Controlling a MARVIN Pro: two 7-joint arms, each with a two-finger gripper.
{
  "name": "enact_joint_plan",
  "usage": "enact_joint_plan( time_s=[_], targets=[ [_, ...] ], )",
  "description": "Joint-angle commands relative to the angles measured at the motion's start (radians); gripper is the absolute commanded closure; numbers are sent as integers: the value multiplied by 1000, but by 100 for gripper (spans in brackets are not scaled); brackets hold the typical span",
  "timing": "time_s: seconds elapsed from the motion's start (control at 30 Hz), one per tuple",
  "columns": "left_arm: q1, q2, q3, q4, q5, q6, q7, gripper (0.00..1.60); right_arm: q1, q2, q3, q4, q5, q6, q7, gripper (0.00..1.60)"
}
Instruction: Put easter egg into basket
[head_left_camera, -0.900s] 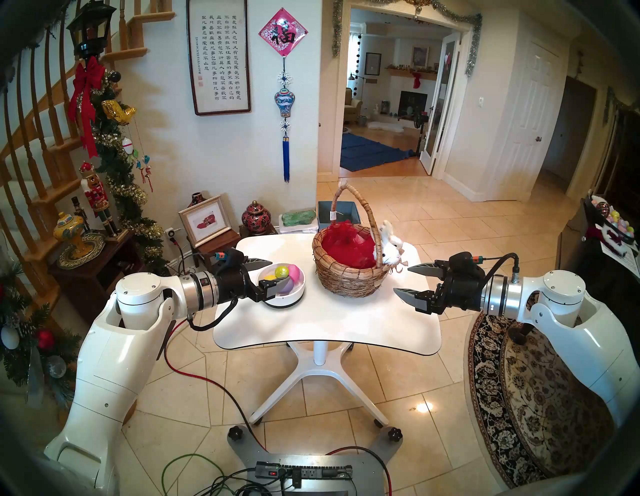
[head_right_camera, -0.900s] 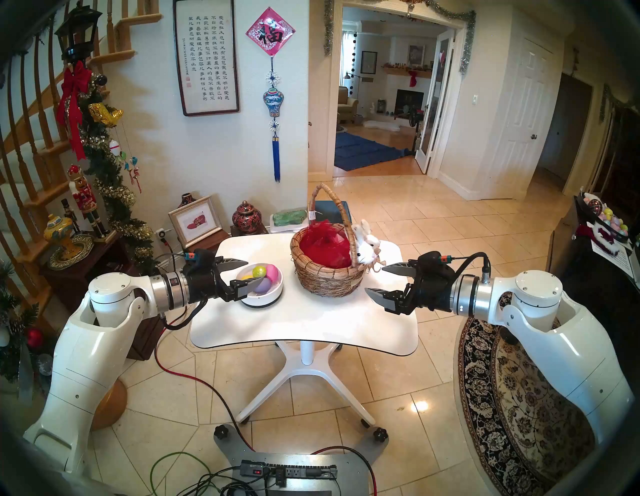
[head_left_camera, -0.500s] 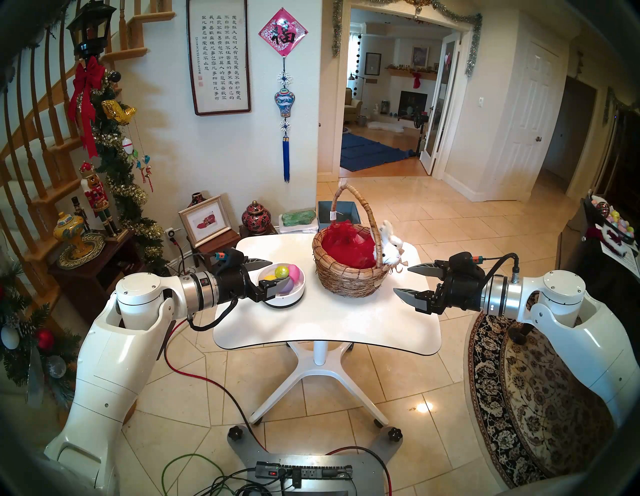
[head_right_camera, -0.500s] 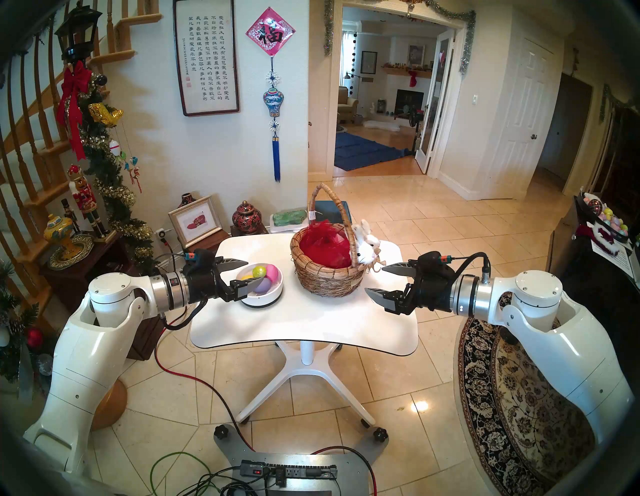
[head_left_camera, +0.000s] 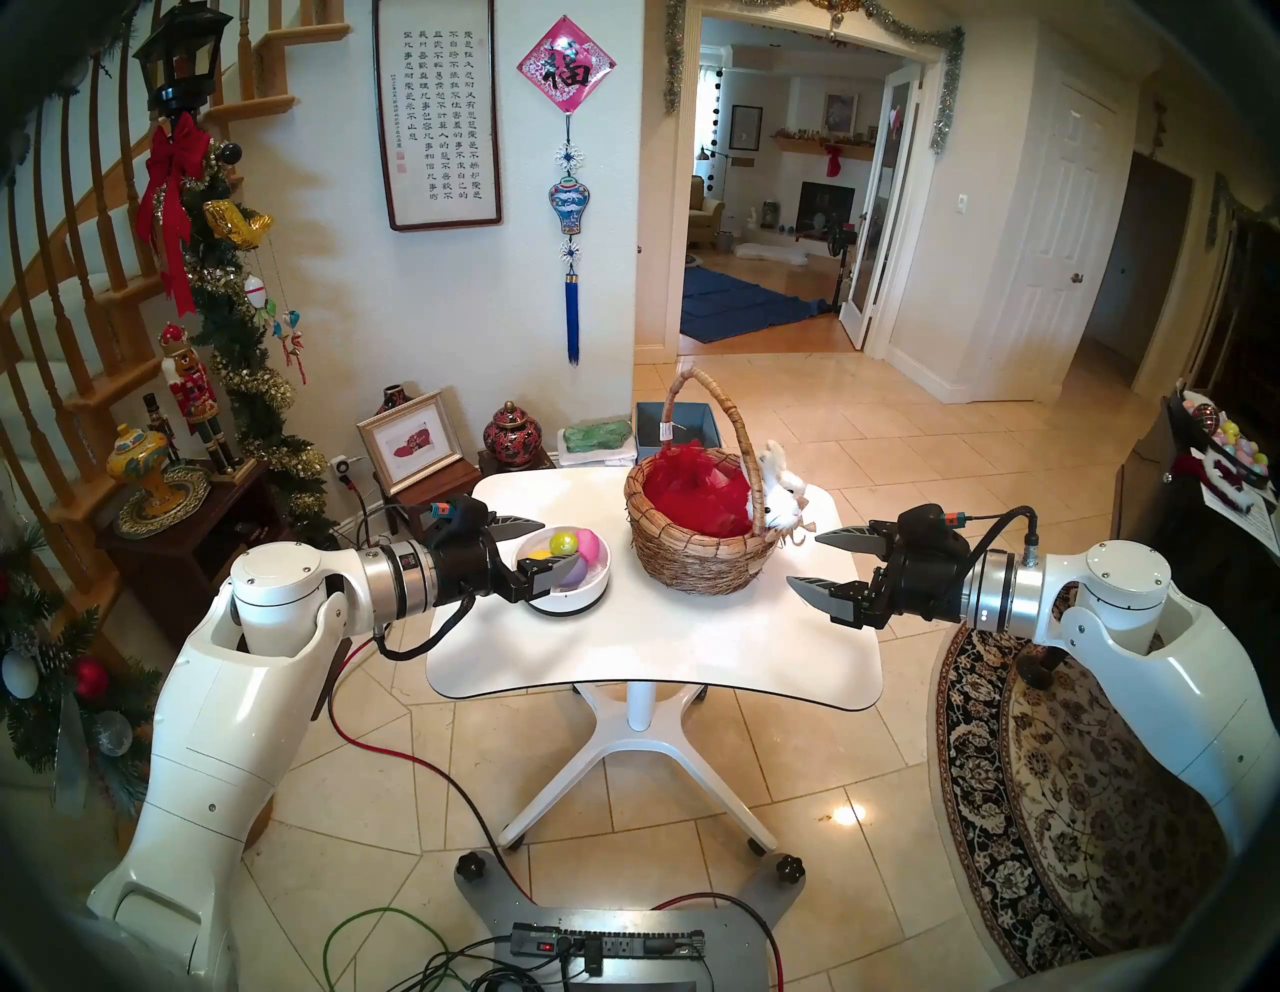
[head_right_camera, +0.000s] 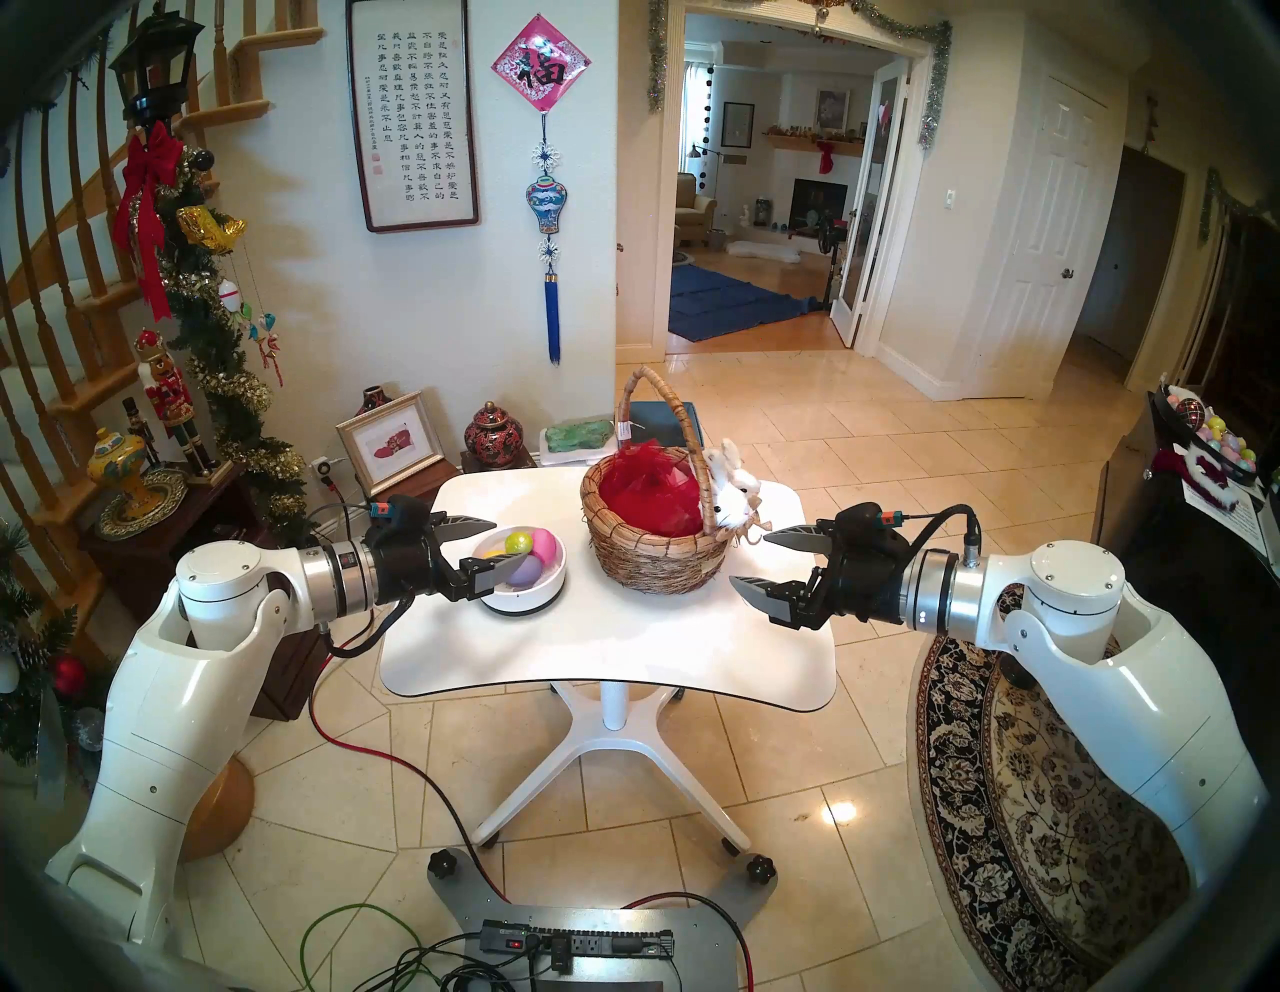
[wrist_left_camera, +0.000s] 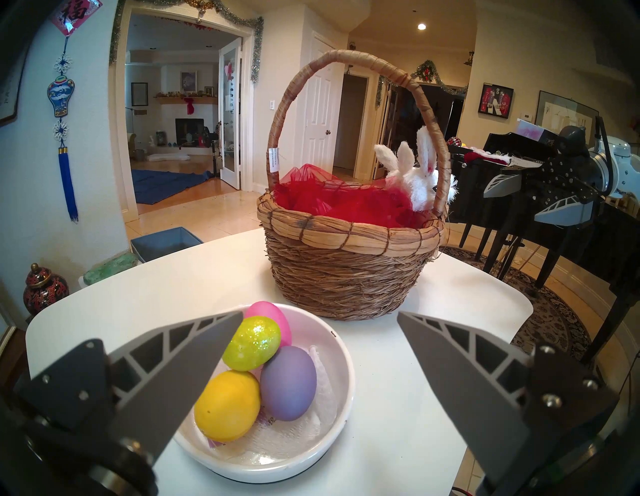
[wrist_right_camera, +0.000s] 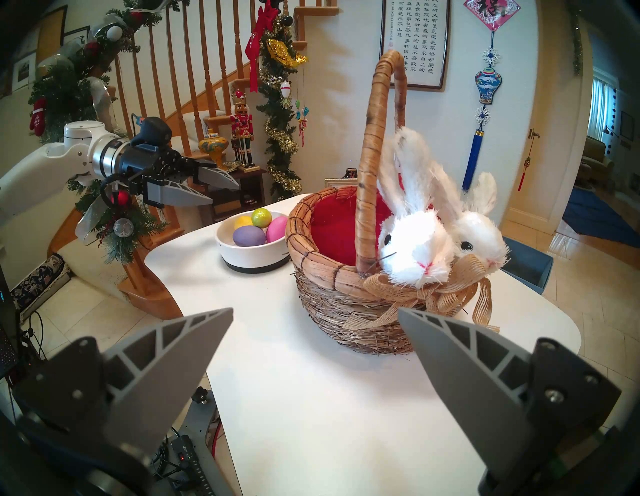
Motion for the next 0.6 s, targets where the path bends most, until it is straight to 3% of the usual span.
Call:
enact_joint_plan(
  time_s=[0.0, 0.57],
  targets=[
    [-56, -2, 16, -11, 11, 12, 8, 0, 1, 2, 7, 0, 1, -1, -1, 0],
    [-189, -20, 64, 95, 51, 13, 41, 0, 2, 2, 6, 0, 1, -1, -1, 0]
  ],
)
